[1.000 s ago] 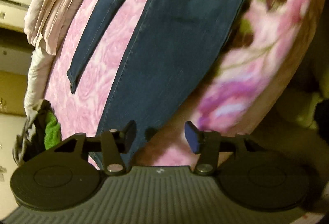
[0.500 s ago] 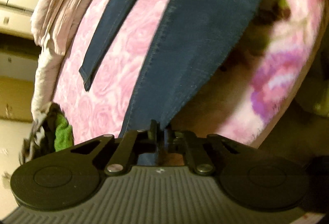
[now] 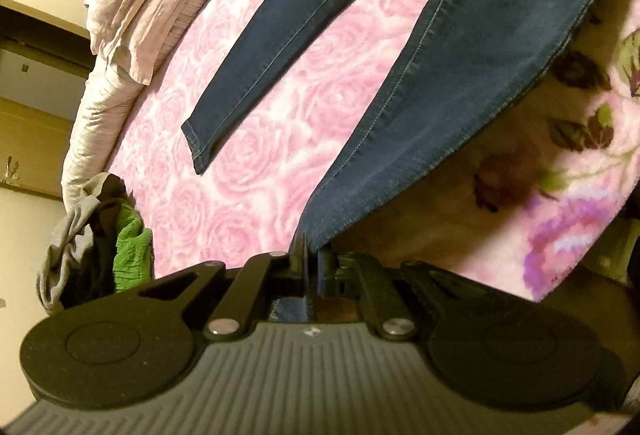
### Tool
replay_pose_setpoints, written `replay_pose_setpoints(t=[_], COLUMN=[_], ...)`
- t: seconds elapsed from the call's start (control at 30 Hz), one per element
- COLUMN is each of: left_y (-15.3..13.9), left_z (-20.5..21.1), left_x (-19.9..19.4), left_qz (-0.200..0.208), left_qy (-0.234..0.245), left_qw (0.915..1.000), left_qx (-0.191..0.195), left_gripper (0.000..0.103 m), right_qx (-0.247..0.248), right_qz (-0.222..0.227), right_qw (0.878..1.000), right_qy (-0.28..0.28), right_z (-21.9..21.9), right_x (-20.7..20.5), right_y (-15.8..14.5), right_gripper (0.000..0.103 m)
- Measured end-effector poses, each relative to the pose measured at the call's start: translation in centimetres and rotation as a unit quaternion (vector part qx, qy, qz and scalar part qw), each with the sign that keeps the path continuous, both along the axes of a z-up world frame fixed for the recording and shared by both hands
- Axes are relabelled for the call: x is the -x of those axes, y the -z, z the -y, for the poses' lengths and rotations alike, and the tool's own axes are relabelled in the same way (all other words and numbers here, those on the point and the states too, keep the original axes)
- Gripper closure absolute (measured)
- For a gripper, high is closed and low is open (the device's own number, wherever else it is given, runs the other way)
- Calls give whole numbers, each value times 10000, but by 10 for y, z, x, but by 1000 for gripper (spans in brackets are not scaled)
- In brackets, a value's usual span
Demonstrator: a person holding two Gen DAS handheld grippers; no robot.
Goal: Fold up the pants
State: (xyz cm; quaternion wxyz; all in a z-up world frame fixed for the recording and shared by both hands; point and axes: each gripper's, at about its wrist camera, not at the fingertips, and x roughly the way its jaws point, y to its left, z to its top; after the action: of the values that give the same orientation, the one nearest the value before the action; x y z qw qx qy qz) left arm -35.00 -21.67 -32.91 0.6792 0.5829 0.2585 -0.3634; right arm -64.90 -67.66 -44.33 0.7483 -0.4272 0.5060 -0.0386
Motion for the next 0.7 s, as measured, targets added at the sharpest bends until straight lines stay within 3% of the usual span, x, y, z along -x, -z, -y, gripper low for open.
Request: replay_pose_setpoints(t=[0.03, 0.07, 0.17, 0.33, 0.47, 0.57, 0.7], left_y=[-3, -6, -28, -88, -132, -144, -136], left_z=[1, 1, 3, 22, 52, 80, 121], left_x=[1, 2, 3, -17, -57, -96, -156], left_qz=[2, -1, 41, 36, -86, -306, -818], left_qy=[10, 21, 43, -6, 31, 47, 244], left_qw=[10000, 10000, 9999, 10000, 9999, 9995, 9961], left_qx=[-37, -64, -117, -12, 90, 25, -233], left_gripper=[100, 100, 100, 100, 100, 100, 100], right_qx=[-52, -176, -315, -314, -355, -487, -580], right_qz=[-26, -28, 65, 574, 599, 323, -42], right_qw=[10000, 9996, 9989, 9963, 9960, 9965, 9959], right_qy=[81, 197, 334, 563, 558, 602, 688], right_z=[5, 9, 16, 40, 73, 102, 137], right_x=[0, 0, -3, -30, -77, -122, -177], right_y=[-3, -11, -48, -143, -192, -202, -197], right_gripper=[89, 94, 100, 102, 103, 103, 103])
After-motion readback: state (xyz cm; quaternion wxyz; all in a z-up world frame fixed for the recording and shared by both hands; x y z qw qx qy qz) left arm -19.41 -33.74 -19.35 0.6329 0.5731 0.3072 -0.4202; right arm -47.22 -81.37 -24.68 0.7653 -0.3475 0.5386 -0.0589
